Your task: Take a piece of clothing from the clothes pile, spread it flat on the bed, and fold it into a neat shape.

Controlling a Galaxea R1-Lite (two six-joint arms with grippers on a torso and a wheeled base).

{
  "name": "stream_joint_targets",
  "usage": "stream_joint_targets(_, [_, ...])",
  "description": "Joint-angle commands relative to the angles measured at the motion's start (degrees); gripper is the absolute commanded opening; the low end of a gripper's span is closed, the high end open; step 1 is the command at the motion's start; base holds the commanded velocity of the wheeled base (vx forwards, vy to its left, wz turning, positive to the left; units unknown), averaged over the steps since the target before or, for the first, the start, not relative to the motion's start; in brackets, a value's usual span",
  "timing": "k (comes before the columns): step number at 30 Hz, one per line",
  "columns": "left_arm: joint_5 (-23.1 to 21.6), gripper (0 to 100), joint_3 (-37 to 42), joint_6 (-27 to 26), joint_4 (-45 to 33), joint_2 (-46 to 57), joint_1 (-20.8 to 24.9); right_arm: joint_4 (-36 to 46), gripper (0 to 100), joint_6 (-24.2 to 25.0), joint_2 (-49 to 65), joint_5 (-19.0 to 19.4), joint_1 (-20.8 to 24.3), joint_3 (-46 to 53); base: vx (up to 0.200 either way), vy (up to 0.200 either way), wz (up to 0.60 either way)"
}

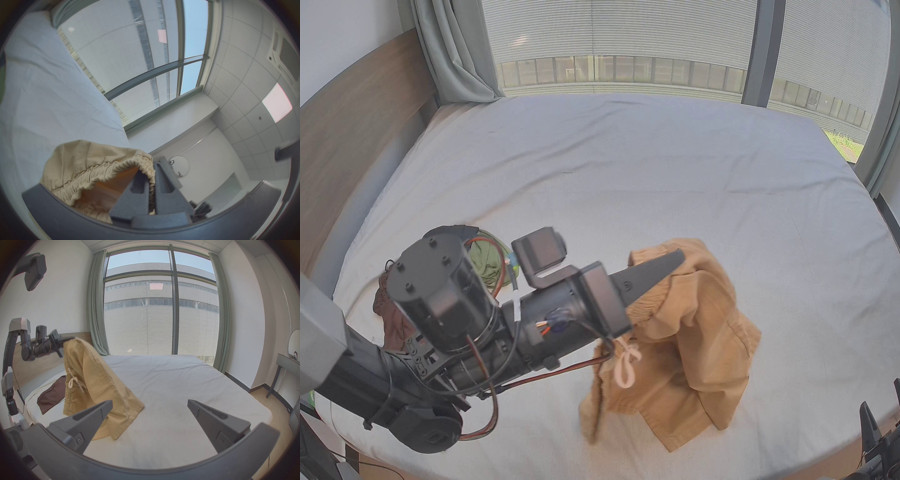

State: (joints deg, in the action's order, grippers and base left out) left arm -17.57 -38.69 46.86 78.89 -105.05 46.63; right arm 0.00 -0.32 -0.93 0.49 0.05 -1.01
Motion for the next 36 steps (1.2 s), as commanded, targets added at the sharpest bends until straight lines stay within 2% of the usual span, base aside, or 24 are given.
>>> stream_joint_targets(1, [-2.6,0,11.4,-6.3,10.0,-6.3,-7.2,0.0,100,0.0,0.8,0.0,0.0,1.0,0.0,0.0,0.0])
stream_joint_targets(5, [-2.7,0,13.7,-9.3,10.0,-7.5,-9.2,0.0,100,0.0,0.8,0.0,0.0,1.0,0.0,0.0,0.0])
stream_joint_targets(12, [-2.1,0,15.9,-9.9,10.1,-7.6,-12.8,0.0,100,-0.1,0.8,0.0,0.0,1.0,0.0,0.0,0.0])
stream_joint_targets(18, [-2.3,0,18.6,-13.6,10.1,-7.0,-18.2,0.0,100,-0.1,0.8,0.0,0.0,1.0,0.0,0.0,0.0])
stream_joint_targets(33, [-2.0,0,21.7,-13.9,10.1,-6.9,-27.5,0.1,100,-0.2,0.8,0.0,0.0,1.0,0.0,0.0,0.0])
stream_joint_targets(36, [-2.0,0,21.5,-14.0,10.1,-7.5,-27.8,0.0,100,-0.2,0.9,0.0,0.1,1.0,0.0,0.0,0.0])
